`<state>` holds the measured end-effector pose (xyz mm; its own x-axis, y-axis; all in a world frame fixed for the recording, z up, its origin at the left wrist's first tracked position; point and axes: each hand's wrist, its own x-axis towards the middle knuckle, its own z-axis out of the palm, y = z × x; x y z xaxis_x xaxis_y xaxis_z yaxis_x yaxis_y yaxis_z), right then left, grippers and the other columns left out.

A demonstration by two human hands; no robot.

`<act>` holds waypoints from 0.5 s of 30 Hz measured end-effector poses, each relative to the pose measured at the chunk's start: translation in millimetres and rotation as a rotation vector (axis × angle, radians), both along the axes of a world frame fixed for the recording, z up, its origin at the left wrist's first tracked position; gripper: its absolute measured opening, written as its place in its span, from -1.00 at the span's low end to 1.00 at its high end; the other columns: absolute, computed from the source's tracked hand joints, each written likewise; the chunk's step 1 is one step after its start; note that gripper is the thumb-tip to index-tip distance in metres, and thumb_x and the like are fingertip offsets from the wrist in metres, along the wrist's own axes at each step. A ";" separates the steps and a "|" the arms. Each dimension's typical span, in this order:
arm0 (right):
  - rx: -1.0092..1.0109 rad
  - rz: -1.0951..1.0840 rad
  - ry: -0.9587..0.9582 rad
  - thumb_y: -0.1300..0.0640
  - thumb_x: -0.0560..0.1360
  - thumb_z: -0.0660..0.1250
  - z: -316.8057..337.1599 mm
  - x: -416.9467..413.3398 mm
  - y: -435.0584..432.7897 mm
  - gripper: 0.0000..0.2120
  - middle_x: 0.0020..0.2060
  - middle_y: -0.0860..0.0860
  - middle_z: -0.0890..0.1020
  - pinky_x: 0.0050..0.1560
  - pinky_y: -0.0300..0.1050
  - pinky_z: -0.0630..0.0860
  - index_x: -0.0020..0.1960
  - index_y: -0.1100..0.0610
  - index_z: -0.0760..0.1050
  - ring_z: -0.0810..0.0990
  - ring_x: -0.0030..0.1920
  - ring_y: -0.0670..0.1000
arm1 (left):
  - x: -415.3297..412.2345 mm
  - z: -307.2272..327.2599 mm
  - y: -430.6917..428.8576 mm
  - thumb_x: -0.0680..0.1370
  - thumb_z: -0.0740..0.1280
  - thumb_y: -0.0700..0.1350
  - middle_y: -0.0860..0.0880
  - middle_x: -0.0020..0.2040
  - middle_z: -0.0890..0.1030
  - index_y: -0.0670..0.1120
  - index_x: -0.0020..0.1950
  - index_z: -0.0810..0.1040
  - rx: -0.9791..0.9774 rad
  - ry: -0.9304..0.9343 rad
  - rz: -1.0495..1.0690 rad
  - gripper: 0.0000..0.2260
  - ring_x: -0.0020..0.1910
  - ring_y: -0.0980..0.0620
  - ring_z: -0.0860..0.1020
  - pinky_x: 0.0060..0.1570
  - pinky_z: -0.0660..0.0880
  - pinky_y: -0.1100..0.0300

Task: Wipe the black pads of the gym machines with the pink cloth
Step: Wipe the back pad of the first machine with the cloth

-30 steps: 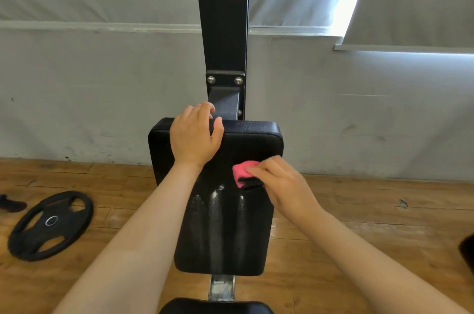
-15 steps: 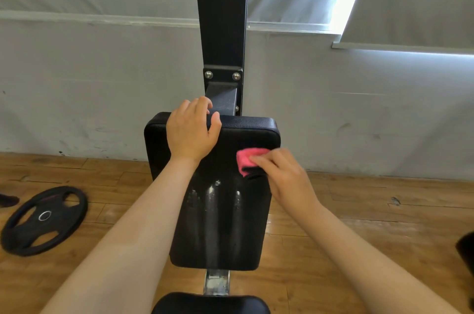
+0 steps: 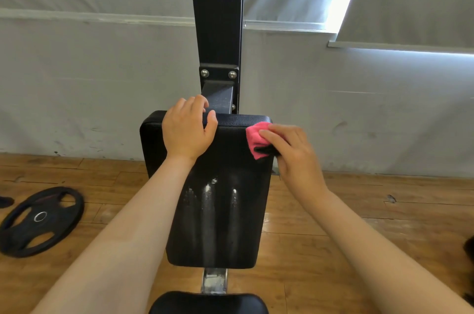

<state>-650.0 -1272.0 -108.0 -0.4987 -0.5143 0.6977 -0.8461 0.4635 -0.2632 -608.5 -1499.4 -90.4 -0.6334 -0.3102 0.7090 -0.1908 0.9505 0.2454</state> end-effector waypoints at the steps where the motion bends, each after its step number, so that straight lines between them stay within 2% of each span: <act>1: 0.000 -0.010 0.003 0.18 0.50 0.13 -8.1 1.1 -0.7 -0.61 0.17 0.13 0.57 0.17 -0.06 0.50 0.25 0.19 0.55 0.44 0.19 0.05 | -0.1 -0.5 -0.3 0.55 0.06 0.07 -0.05 -0.22 0.57 -0.11 -0.07 0.52 -0.003 0.000 -0.002 -0.66 -0.24 0.11 0.37 -0.27 0.25 0.22; 4: -0.018 -0.061 0.044 0.24 0.44 0.17 -25.2 7.5 -2.6 -0.61 0.10 0.11 0.61 0.06 -0.15 0.46 0.21 0.20 0.58 0.43 0.12 0.03 | -0.8 -1.7 -1.4 0.55 0.06 0.06 -0.05 -0.22 0.57 -0.11 -0.07 0.52 -0.016 -0.004 0.005 -0.66 -0.24 0.10 0.38 -0.27 0.25 0.22; 8: -0.006 -0.075 0.068 0.28 0.37 0.46 -43.7 10.1 -3.6 -0.59 0.11 0.10 0.62 0.10 -0.14 0.47 0.21 0.19 0.58 0.46 0.14 0.04 | -0.9 -1.8 -1.5 0.55 0.05 0.06 -0.05 -0.23 0.55 -0.11 -0.08 0.52 -0.029 -0.011 0.013 -0.67 -0.24 0.11 0.36 -0.27 0.23 0.22; 12: 0.017 -0.057 0.094 0.30 0.37 0.48 -60.9 13.4 -1.1 -0.63 0.08 0.07 0.64 0.07 -0.08 0.54 0.17 0.17 0.61 0.50 0.11 0.03 | -0.7 -1.8 -2.1 0.56 0.06 0.04 -0.04 -0.23 0.54 -0.11 -0.10 0.50 -0.042 -0.017 0.013 -0.69 -0.25 0.10 0.36 -0.27 0.23 0.21; 15: 0.047 -0.032 0.040 0.29 0.32 0.53 -72.9 24.9 0.3 -0.62 0.04 0.03 0.65 0.03 -0.12 0.55 0.13 0.15 0.63 0.55 0.06 0.01 | -1.1 -2.0 -2.6 0.56 0.06 0.03 -0.04 -0.25 0.53 -0.11 -0.12 0.50 -0.050 -0.016 0.011 -0.70 -0.26 0.08 0.38 -0.28 0.23 0.21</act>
<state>-625.1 -1271.7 -181.0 -0.4880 -0.5311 0.6927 -0.8399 0.5016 -0.2071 -609.6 -1502.0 -92.3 -0.6419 -0.2811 0.7134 -0.2044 0.9594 0.1941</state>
